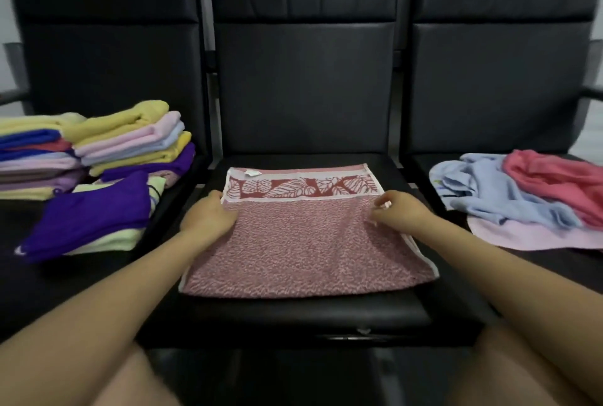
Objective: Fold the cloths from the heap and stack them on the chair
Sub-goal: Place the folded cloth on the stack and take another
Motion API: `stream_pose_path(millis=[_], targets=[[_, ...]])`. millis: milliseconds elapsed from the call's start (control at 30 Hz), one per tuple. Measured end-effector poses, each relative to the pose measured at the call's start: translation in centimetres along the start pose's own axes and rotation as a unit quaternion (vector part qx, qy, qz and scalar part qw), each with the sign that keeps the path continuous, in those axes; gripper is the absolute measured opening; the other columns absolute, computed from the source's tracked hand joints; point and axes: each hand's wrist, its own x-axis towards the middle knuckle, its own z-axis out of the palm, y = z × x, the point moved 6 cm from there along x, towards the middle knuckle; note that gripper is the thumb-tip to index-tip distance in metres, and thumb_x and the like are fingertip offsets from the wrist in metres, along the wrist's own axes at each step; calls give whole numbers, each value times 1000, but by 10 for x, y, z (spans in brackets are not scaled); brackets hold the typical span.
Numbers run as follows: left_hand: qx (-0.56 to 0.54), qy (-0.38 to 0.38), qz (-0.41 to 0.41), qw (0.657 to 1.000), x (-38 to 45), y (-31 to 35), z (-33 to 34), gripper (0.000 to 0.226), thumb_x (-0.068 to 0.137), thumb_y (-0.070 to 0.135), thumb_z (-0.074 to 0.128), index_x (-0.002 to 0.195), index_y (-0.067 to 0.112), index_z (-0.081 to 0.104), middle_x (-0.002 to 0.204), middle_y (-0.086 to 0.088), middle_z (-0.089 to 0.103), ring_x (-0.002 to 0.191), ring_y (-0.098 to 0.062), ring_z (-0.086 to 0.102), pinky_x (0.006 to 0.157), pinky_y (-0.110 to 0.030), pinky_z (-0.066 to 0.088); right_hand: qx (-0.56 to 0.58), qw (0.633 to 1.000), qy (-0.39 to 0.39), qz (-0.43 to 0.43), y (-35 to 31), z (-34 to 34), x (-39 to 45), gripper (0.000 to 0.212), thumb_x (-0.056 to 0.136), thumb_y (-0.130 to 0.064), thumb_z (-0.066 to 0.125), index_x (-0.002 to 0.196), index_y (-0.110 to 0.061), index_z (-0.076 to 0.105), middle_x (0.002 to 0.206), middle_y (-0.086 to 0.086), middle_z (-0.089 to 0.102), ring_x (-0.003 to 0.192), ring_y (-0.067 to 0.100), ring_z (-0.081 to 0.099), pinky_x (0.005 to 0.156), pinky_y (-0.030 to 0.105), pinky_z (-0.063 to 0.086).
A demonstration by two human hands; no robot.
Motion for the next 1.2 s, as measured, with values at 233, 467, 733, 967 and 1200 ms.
stream_pose_path(millis=[233, 467, 733, 967, 1200], targets=[[42, 30, 26, 998, -57, -19, -17, 45, 96, 29, 48, 136, 11, 44, 125, -15, 62, 111, -34, 60, 87, -37, 47, -170, 984, -39, -41, -1, -2, -55, 51, 86, -42, 67, 128, -16, 55, 125, 9, 58, 114, 25, 56, 89, 28, 42], [143, 100, 131, 976, -89, -22, -16, 35, 99, 27, 43, 132, 20, 53, 108, -12, 69, 98, -34, 64, 72, -36, 48, -233, 961, 64, -137, 10, 19, -79, 40, 98, -43, 46, 130, -21, 52, 118, 10, 49, 108, 30, 55, 77, 34, 46], [111, 105, 222, 963, -102, 7, -21, 39, 84, 50, 66, 113, 24, 67, 109, -3, 55, 110, -23, 49, 89, -39, 45, -142, 931, -9, -336, -15, 19, -93, 38, 81, -56, 67, 108, -29, 68, 92, -7, 55, 95, 12, 52, 87, 34, 47], [-7, -124, 401, 907, -147, 70, 21, 36, 79, 63, 52, 97, 37, 70, 94, 17, 57, 94, -3, 52, 87, -31, 46, -185, 869, -79, -452, -59, 54, -116, 40, 85, -53, 59, 110, -22, 60, 102, -6, 55, 98, 13, 51, 83, 28, 42], [94, -64, 418, 901, -133, 74, 26, 46, 88, 54, 39, 108, 20, 62, 100, 6, 58, 97, -16, 55, 78, -35, 46, -150, 902, -16, -405, -72, 49, -98, 20, 98, -36, 50, 103, -17, 53, 97, 3, 64, 89, 27, 59, 69, 35, 38]])
